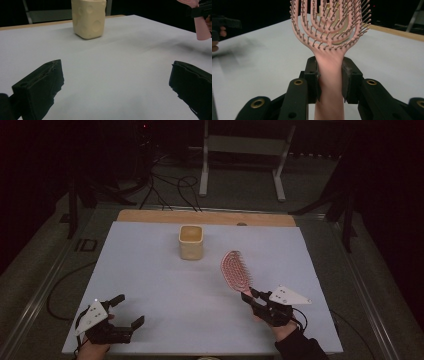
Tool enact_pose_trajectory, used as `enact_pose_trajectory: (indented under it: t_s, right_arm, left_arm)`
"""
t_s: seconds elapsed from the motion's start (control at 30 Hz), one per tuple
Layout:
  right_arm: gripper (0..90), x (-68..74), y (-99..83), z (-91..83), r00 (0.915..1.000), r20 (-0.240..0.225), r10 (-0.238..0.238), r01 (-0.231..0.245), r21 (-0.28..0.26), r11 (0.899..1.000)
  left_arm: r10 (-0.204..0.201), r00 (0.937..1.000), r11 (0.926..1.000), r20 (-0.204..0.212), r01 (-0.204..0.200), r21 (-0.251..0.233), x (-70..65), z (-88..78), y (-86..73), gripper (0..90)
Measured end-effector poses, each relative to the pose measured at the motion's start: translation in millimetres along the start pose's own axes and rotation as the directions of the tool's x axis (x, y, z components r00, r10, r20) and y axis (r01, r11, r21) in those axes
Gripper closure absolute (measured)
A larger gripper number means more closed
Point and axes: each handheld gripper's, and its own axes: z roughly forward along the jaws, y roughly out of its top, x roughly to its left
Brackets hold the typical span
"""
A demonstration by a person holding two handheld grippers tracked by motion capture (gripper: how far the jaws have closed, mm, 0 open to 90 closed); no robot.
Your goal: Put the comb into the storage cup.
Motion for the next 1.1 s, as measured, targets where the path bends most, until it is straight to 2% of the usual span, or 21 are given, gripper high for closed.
enact_pose_trajectory:
  t_s: [0.17,0.3,0.43,0.57,0.7,1.0,1.1]
  right_arm:
    - [70.1,-1.8,-1.9,2.0,1.0,0.008,0.0,0.0,-0.012,1.0]
    - [70.1,-2.1,-3.0,3.4,0.9998,0.021,-0.006,0.006,-0.008,1.0]
    - [70.1,-2.2,-1.6,2.1,0.9996,0.029,-0.007,0.007,-0.017,1.0]
    - [70.1,-1.4,-0.8,1.5,0.9992,0.04,-0.007,0.008,-0.018,1.0]
    - [70.1,-1.7,0.0,1.3,0.9993,0.036,-0.008,0.009,-0.022,1.0]
    - [70.1,-2.1,1.1,0.5,0.9993,0.039,0.0,0.001,-0.028,1.0]
    - [70.1,-2.0,1.5,0.3,0.9994,0.034,0.0,0.001,-0.03,1.0]
  left_arm:
    - [-0.005,0.9999,1.0,0.01,0.005,0.003,-2.0,1.8,0.9,0.4]
    - [-0.027,0.9995,0.9996,0.019,0.027,-0.004,-6.6,4.3,4.9,0.4]
    - [-0.013,0.9995,0.9999,0.028,0.013,0.001,-11.6,7.3,10.5,0.4]
    - [-0.005,0.9986,0.9994,0.053,0.003,0.033,-19.3,15.1,20.8,0.3]
    - [0.008,0.9981,0.9983,0.06,-0.011,0.056,-22.9,18.7,32.0,0.3]
    - [-0.009,0.9961,0.9957,0.088,0.001,0.093,-22.5,27.1,55.9,0.3]
    - [-0.003,0.9949,0.9945,0.101,-0.007,0.104,-23.3,30.0,66.2,0.4]
